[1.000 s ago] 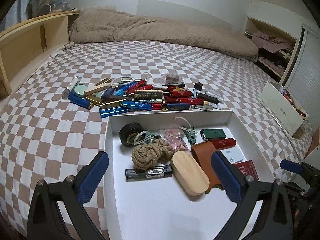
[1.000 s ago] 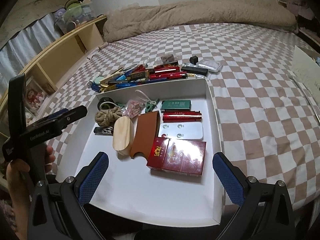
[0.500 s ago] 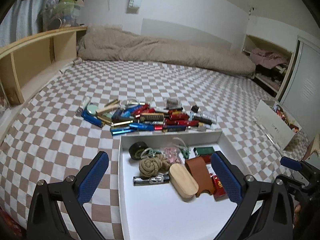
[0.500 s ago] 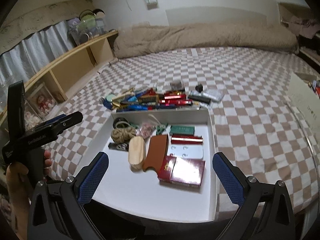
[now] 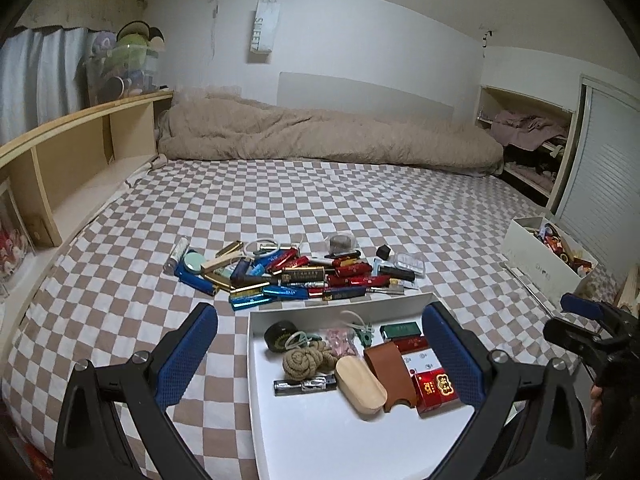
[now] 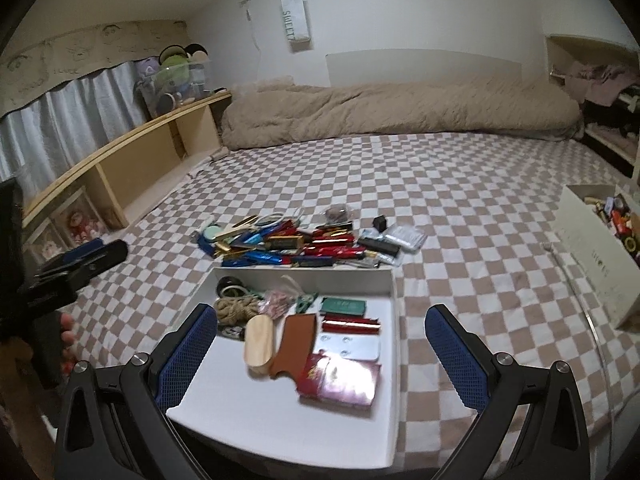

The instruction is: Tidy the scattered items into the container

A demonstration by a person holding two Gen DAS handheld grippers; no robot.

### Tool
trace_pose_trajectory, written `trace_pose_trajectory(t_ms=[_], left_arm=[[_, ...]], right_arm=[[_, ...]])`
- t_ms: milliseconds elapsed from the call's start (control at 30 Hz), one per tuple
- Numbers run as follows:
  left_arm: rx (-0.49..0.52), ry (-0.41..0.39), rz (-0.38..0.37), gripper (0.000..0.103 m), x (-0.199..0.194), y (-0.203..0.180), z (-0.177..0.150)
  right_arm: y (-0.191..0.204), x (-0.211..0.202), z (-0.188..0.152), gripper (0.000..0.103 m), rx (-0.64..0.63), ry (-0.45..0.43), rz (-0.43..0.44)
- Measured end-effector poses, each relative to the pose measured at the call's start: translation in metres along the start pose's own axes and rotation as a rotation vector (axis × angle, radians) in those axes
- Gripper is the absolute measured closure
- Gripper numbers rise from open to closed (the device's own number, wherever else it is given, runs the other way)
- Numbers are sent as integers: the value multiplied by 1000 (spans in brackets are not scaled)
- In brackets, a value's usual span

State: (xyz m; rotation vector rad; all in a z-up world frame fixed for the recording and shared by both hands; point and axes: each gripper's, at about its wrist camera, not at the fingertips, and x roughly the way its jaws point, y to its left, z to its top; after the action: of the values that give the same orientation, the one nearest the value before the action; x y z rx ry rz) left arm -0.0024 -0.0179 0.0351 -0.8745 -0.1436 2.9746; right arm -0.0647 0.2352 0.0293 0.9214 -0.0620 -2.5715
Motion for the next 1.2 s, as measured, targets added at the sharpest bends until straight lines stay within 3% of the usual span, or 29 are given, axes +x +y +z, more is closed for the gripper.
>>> trace_pose_trajectory(t_ms=[433, 833, 1000, 1200], left_arm=[[12, -9, 23, 0, 27, 9, 25], [43, -54, 6, 0, 57, 23, 57], [81, -93, 32, 0, 60, 29, 71], [14, -132, 45, 0, 70, 54, 82]], right_arm=[[-12, 26, 33, 0, -35, -29, -31], [-35, 55, 68, 0, -70, -57, -99], [-45, 63, 83, 0, -66, -83, -119], [-56, 73, 97, 0, -61, -127, -132]])
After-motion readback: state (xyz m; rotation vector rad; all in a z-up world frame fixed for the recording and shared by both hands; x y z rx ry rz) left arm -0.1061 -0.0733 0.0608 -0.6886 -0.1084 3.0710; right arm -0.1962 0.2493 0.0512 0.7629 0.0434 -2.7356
